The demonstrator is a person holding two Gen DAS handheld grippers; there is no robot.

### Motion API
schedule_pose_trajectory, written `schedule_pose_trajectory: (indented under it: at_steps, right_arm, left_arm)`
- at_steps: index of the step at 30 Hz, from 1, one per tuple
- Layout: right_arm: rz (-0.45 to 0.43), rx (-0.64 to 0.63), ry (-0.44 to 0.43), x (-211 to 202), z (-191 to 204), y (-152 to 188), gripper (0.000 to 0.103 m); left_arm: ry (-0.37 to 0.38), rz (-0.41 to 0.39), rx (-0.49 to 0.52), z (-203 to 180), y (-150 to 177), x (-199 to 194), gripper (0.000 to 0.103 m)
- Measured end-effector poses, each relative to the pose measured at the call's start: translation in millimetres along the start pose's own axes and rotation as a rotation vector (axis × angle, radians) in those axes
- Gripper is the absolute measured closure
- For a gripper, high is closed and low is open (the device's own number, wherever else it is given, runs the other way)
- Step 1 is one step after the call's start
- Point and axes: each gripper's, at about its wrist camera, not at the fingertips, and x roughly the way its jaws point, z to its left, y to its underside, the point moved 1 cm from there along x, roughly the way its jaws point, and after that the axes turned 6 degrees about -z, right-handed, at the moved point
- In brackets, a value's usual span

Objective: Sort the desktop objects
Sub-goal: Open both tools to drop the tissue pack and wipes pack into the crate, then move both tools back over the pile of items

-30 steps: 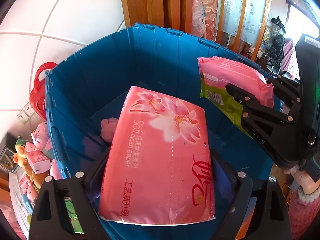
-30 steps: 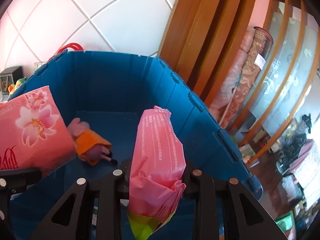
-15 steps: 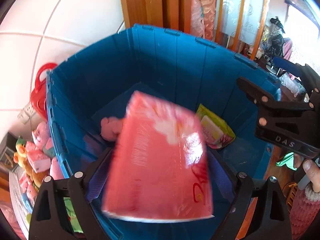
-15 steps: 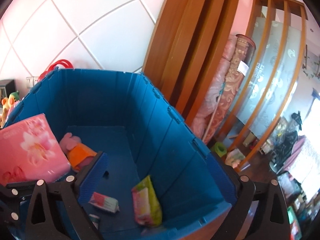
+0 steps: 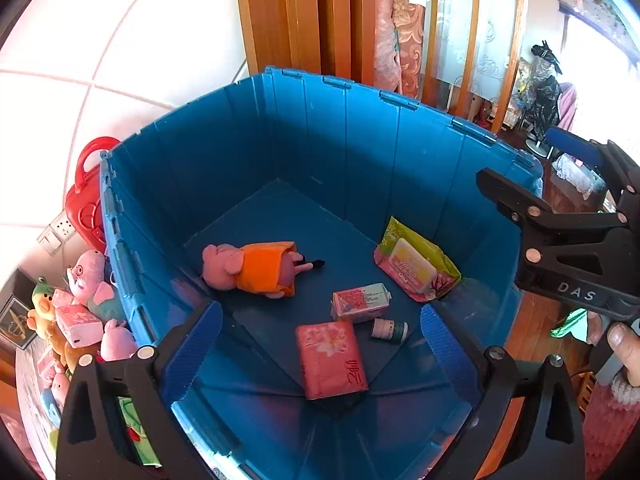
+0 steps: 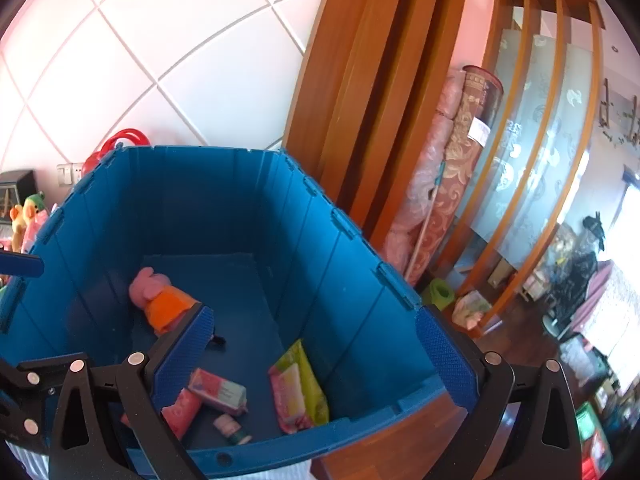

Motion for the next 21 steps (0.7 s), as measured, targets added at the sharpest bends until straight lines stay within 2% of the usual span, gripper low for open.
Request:
schedule_pose_trajectory:
  at_steps: [7, 11, 17, 21]
  right_arm:
    - [-0.021, 0.0, -0.027, -18.2, 17.9, -6.0, 0.0]
    - [-0.053, 0.015, -0.084, -33.9, 41.2, -16.7, 0.0]
    - [-0.125, -0.006, -0.198, -59.9, 104.6, -36.4, 0.0]
    - [-0.142, -0.026, -0.29, -72.1, 157.6, -47.9, 0.0]
  left_arm:
    - [-0.02, -0.067, -0.048, 25.1, 11.2, -30.8, 0.002]
    - [-0.051, -0.095, -0.089, 51.1, 24.9, -51.1, 0.002]
    - [-0.148, -0.139, -0.189, 114.9, 68.7, -86.3, 0.002]
    - [-0.213, -0.124, -0.279, 170.5, 110.5, -105.1, 0.002]
